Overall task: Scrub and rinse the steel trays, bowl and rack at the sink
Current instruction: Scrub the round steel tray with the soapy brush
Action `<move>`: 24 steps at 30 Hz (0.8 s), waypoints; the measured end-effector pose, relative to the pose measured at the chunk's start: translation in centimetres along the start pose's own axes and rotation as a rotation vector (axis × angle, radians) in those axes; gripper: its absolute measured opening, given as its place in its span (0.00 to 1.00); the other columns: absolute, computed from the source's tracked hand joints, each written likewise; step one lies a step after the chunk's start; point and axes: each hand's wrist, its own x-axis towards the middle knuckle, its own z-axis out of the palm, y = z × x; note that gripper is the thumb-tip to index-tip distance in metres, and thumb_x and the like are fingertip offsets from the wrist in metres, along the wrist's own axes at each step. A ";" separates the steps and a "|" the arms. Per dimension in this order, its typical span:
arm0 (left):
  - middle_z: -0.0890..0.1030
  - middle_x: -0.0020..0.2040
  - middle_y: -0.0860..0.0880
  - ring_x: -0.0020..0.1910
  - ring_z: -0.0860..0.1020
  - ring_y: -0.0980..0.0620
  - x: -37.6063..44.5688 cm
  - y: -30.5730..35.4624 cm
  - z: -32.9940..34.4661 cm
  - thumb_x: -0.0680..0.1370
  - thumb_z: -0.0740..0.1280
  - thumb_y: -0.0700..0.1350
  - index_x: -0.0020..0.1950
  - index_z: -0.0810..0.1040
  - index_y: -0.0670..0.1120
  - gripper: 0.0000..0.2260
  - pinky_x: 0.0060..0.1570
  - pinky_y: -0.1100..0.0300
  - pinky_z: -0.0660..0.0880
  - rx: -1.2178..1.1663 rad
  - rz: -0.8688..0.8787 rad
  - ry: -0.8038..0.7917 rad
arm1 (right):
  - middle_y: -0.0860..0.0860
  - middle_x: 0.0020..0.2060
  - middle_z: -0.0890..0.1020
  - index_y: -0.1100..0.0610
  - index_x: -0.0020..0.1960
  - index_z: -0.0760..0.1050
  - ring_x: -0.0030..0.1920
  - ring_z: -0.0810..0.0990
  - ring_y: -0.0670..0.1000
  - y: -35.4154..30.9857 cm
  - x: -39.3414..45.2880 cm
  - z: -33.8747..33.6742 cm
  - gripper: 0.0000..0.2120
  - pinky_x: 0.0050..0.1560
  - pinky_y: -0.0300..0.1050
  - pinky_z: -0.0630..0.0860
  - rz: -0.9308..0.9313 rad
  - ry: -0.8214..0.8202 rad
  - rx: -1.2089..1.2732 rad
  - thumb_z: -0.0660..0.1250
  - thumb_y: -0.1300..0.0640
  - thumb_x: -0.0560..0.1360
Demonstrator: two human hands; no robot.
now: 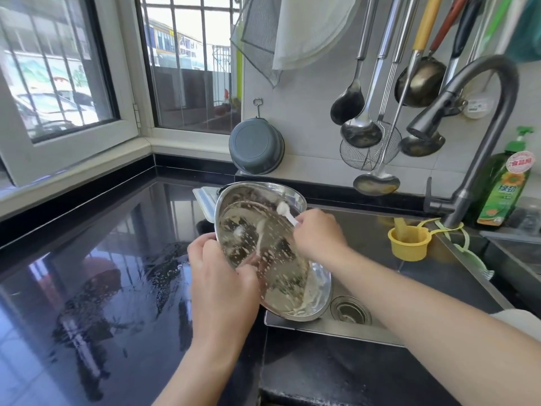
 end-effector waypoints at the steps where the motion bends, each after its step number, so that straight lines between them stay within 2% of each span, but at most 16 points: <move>1: 0.69 0.62 0.52 0.50 0.68 0.81 -0.1 0.1 0.0 0.75 0.68 0.33 0.48 0.74 0.44 0.08 0.40 0.77 0.68 -0.001 0.007 0.003 | 0.56 0.41 0.80 0.59 0.47 0.80 0.39 0.78 0.57 -0.4 0.8 -1.0 0.09 0.36 0.43 0.71 -0.008 -0.034 -0.056 0.61 0.62 0.75; 3: 0.69 0.63 0.53 0.49 0.69 0.82 -0.2 0.2 -0.1 0.76 0.70 0.34 0.48 0.74 0.45 0.08 0.40 0.74 0.71 -0.010 0.005 0.003 | 0.55 0.35 0.77 0.60 0.43 0.76 0.33 0.74 0.55 -1.2 2.9 -3.9 0.05 0.31 0.43 0.70 0.009 -0.159 -0.027 0.63 0.64 0.76; 4: 0.69 0.63 0.53 0.49 0.70 0.81 -0.2 0.1 0.0 0.77 0.68 0.33 0.48 0.74 0.45 0.08 0.40 0.72 0.71 -0.007 0.004 -0.001 | 0.54 0.33 0.75 0.60 0.43 0.76 0.28 0.71 0.53 -1.7 4.0 -5.4 0.06 0.28 0.41 0.69 0.051 -0.233 -0.001 0.62 0.64 0.78; 6: 0.68 0.63 0.55 0.49 0.71 0.81 -0.2 0.1 -0.1 0.77 0.66 0.33 0.49 0.74 0.46 0.08 0.39 0.72 0.69 0.011 0.000 -0.008 | 0.51 0.26 0.72 0.61 0.43 0.76 0.19 0.63 0.47 -2.4 5.9 -8.0 0.11 0.21 0.35 0.62 0.234 -0.381 0.058 0.58 0.63 0.81; 8: 0.68 0.63 0.56 0.50 0.72 0.79 -0.1 0.1 -0.1 0.76 0.66 0.34 0.50 0.75 0.47 0.09 0.39 0.74 0.68 0.027 0.014 -0.015 | 0.48 0.22 0.70 0.62 0.45 0.76 0.16 0.58 0.43 -2.7 7.6 -9.4 0.12 0.17 0.32 0.57 0.381 -0.463 0.145 0.57 0.62 0.82; 10: 0.68 0.64 0.56 0.51 0.70 0.77 0.0 0.3 -0.2 0.75 0.66 0.34 0.51 0.76 0.47 0.09 0.38 0.74 0.67 0.057 0.025 -0.018 | 0.47 0.22 0.69 0.64 0.47 0.77 0.16 0.58 0.42 -3.6 9.0 -10.1 0.11 0.15 0.33 0.56 0.424 -0.510 0.193 0.58 0.63 0.82; 14: 0.67 0.62 0.59 0.47 0.71 0.73 -0.2 0.8 -0.4 0.73 0.64 0.33 0.47 0.73 0.47 0.09 0.35 0.69 0.68 0.077 0.026 -0.009 | 0.47 0.25 0.68 0.64 0.51 0.79 0.19 0.58 0.43 -7.7 9.7 -11.2 0.09 0.17 0.33 0.56 0.373 -0.522 0.165 0.60 0.63 0.82; 18: 0.67 0.62 0.60 0.47 0.74 0.67 -0.1 0.6 -0.5 0.73 0.64 0.34 0.45 0.71 0.48 0.09 0.35 0.64 0.67 0.078 0.024 -0.008 | 0.47 0.25 0.69 0.64 0.49 0.81 0.20 0.57 0.43 -11.5 9.4 -11.4 0.10 0.19 0.33 0.57 0.281 -0.511 0.080 0.61 0.62 0.81; 21: 0.68 0.62 0.59 0.48 0.72 0.70 0.2 0.3 -0.5 0.73 0.65 0.33 0.46 0.72 0.46 0.09 0.36 0.69 0.65 0.080 0.024 -0.005 | 0.47 0.25 0.70 0.61 0.49 0.80 0.19 0.58 0.43 -13.6 8.3 -10.8 0.10 0.20 0.33 0.57 0.186 -0.524 -0.003 0.60 0.61 0.82; 24: 0.70 0.61 0.57 0.48 0.70 0.74 0.3 0.2 -0.5 0.73 0.65 0.32 0.46 0.73 0.45 0.09 0.37 0.70 0.67 0.072 0.026 -0.005 | 0.47 0.25 0.70 0.60 0.47 0.79 0.19 0.58 0.43 -15.2 7.1 -10.6 0.10 0.21 0.33 0.58 0.068 -0.520 -0.063 0.61 0.61 0.83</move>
